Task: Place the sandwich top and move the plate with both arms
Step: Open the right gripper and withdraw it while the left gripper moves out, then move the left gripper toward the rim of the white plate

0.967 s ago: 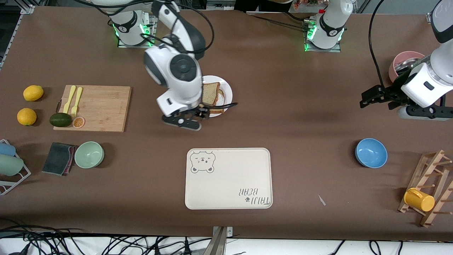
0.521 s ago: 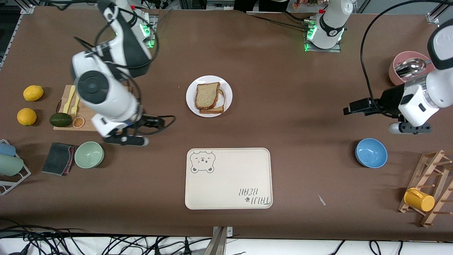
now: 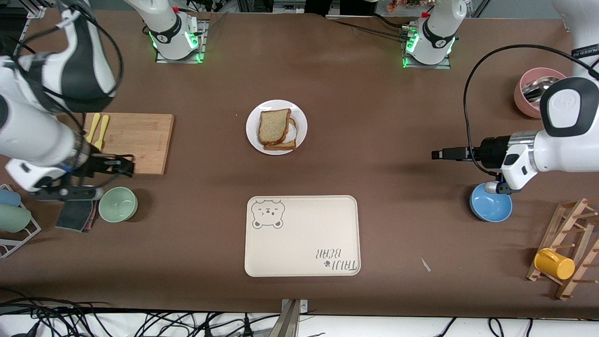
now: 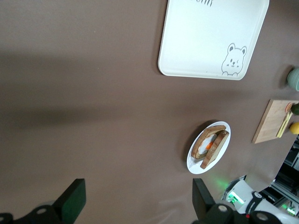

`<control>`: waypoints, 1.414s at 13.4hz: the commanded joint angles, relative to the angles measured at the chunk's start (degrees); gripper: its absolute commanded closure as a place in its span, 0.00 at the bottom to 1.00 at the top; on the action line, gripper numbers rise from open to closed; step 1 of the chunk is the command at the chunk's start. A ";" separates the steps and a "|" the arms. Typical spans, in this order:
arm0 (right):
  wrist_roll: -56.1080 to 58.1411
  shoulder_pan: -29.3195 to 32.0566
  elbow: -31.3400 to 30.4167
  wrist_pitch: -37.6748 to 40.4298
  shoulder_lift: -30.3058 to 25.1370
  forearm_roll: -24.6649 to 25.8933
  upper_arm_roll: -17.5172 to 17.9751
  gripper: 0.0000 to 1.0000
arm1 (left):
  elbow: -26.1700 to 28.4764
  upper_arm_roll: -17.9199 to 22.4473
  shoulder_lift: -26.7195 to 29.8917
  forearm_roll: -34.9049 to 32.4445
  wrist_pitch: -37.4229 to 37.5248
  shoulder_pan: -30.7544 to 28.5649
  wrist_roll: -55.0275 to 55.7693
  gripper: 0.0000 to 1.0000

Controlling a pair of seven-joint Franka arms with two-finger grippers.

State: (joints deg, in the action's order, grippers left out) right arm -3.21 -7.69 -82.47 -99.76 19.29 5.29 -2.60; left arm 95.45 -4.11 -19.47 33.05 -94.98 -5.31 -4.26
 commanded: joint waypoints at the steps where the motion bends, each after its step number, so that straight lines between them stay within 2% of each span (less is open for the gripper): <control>1: 4.77 -0.05 -0.41 5.69 -3.38 -1.77 -1.52 0.00 | 1.49 -0.11 -0.74 2.53 -1.17 0.04 -2.94 0.00; 3: 7.94 0.22 -1.10 6.78 -5.99 -5.71 -5.29 0.00 | 7.09 -0.02 -0.57 11.98 -5.63 -0.23 -8.54 0.00; 4: 8.13 1.87 -2.33 6.08 -7.84 -6.68 -4.87 0.00 | 9.65 -0.02 -0.65 15.86 -7.31 -0.23 -11.79 0.00; 6: 8.22 9.15 -4.01 6.07 -13.02 -6.96 0.90 0.00 | 13.95 -0.02 -1.09 20.71 -10.30 -0.14 -18.99 0.00; 8: 8.30 10.32 -6.11 6.68 -16.90 -5.91 1.72 0.00 | 18.26 -0.02 -1.53 27.38 -13.47 0.21 -27.52 0.00; 10: 8.04 10.68 -10.32 6.68 -20.24 -6.52 1.11 0.00 | 22.22 -0.02 -2.41 33.97 -14.10 1.17 -33.42 0.00; 15: 7.69 10.24 -10.60 9.05 -20.43 -6.78 0.23 0.00 | 23.56 -0.02 -6.62 41.37 -14.27 7.31 -35.20 0.00; 19: 8.13 10.24 -10.51 9.06 -19.73 -6.78 0.23 0.00 | 21.81 -0.20 -10.48 43.66 -17.52 12.95 -35.29 0.00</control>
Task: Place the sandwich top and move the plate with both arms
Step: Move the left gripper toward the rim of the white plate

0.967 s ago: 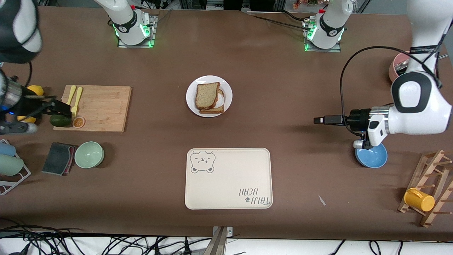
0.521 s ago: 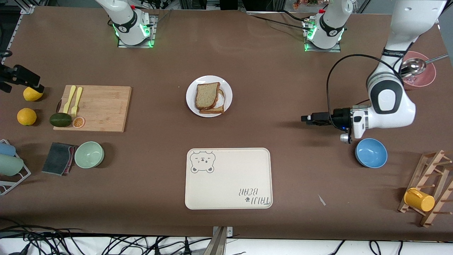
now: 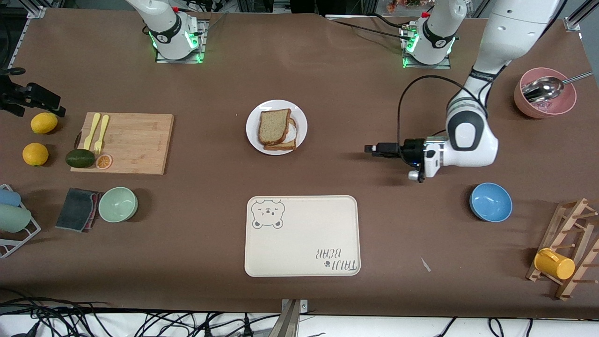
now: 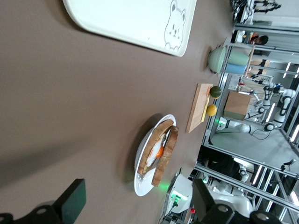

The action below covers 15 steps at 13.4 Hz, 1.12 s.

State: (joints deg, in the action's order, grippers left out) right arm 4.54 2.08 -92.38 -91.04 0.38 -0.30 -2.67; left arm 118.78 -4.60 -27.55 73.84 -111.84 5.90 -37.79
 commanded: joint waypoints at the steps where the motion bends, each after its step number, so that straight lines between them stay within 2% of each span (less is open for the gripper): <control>1: 0.29 0.30 -0.44 0.07 -0.91 -0.67 0.64 0.00 | -1.62 0.30 -3.20 4.28 -0.74 3.58 -2.02 0.00; 4: 0.03 0.30 -0.44 0.16 -0.91 -0.58 0.82 0.00 | -1.54 0.38 -3.65 11.04 -4.95 8.85 -6.84 0.00; 10: 0.12 0.38 -0.43 0.51 -0.91 -0.93 0.65 0.00 | -1.72 0.38 -3.21 13.16 -6.36 12.46 -5.71 0.00; 12: 0.20 0.38 -0.44 0.42 -0.91 -0.93 0.56 0.00 | -1.01 0.30 -3.29 18.06 -13.36 17.63 -6.67 0.00; 15: 0.20 0.30 -0.44 0.42 -0.91 -1.02 1.00 0.00 | -0.92 0.30 -3.03 21.69 -14.37 19.94 -7.03 0.00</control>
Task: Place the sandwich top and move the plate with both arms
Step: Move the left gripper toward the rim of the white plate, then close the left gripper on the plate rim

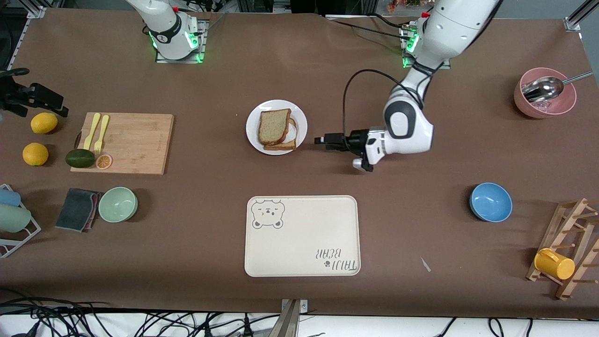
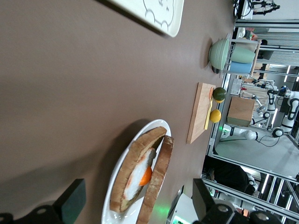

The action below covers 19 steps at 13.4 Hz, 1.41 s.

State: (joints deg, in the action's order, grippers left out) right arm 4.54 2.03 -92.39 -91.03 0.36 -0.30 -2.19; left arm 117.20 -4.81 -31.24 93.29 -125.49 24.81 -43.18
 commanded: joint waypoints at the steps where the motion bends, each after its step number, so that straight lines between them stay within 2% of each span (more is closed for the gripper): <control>1: 0.12 0.35 -0.43 0.41 -0.88 -1.02 0.78 0.00 | 1.01 0.42 0.66 2.34 -0.72 1.29 -1.65 0.00; 5: 0.03 0.35 -0.34 0.33 -0.88 -1.02 0.87 0.00 | 1.10 0.16 -0.92 5.23 -0.98 3.66 -2.52 0.00; 7: 0.03 0.35 -0.34 0.06 -0.80 -1.02 0.87 0.00 | 1.01 -2.20 -2.15 5.50 -0.98 2.97 -2.52 0.00; 15: 0.03 0.35 -0.43 0.24 -0.80 -1.02 0.87 0.00 | 1.37 -3.53 -4.52 6.38 -1.07 3.49 -2.61 0.00; 17: 0.03 0.35 -0.43 0.24 -0.71 -1.02 0.87 0.00 | 1.36 -3.71 -4.97 6.38 -1.68 3.57 -2.61 0.04; 19: 0.03 0.35 -0.43 0.32 -0.80 -1.02 0.87 0.00 | 1.45 -3.71 -5.14 6.47 -1.69 3.75 -2.61 0.14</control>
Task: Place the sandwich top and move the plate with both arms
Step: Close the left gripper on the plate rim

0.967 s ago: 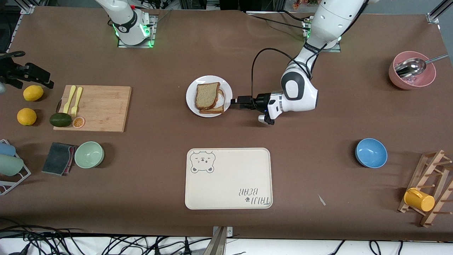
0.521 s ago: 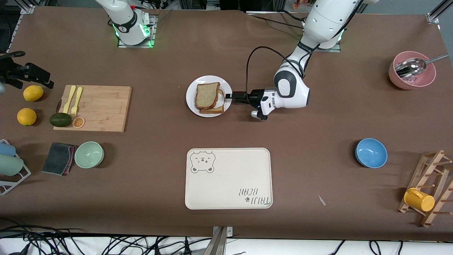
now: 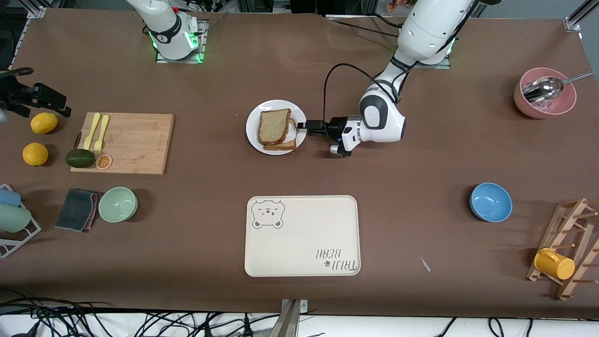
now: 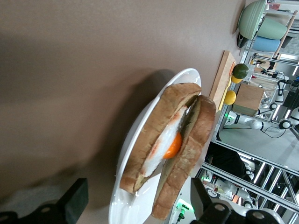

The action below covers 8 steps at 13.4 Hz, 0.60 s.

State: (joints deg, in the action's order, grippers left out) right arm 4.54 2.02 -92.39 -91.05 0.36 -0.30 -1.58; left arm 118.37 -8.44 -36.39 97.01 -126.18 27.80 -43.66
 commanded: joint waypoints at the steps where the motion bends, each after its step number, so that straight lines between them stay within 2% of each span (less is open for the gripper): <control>1: 0.03 0.36 -0.43 0.35 -0.80 -1.02 0.26 0.00 | 0.20 -0.26 -0.17 2.75 -1.09 1.11 -2.13 0.15; 3: 0.03 0.36 -0.43 0.35 -0.80 -1.02 0.26 0.00 | 0.28 -0.44 -0.35 3.44 -1.09 1.29 -2.13 0.26; 8: 0.03 0.36 -0.43 0.35 -0.80 -1.02 0.26 0.00 | 0.19 -0.70 -0.70 4.50 -1.18 2.34 -2.13 0.42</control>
State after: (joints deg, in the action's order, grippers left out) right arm 4.54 2.02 -92.39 -91.05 0.36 -0.30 -1.58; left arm 118.37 -9.02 -37.12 98.55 -126.41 29.40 -43.96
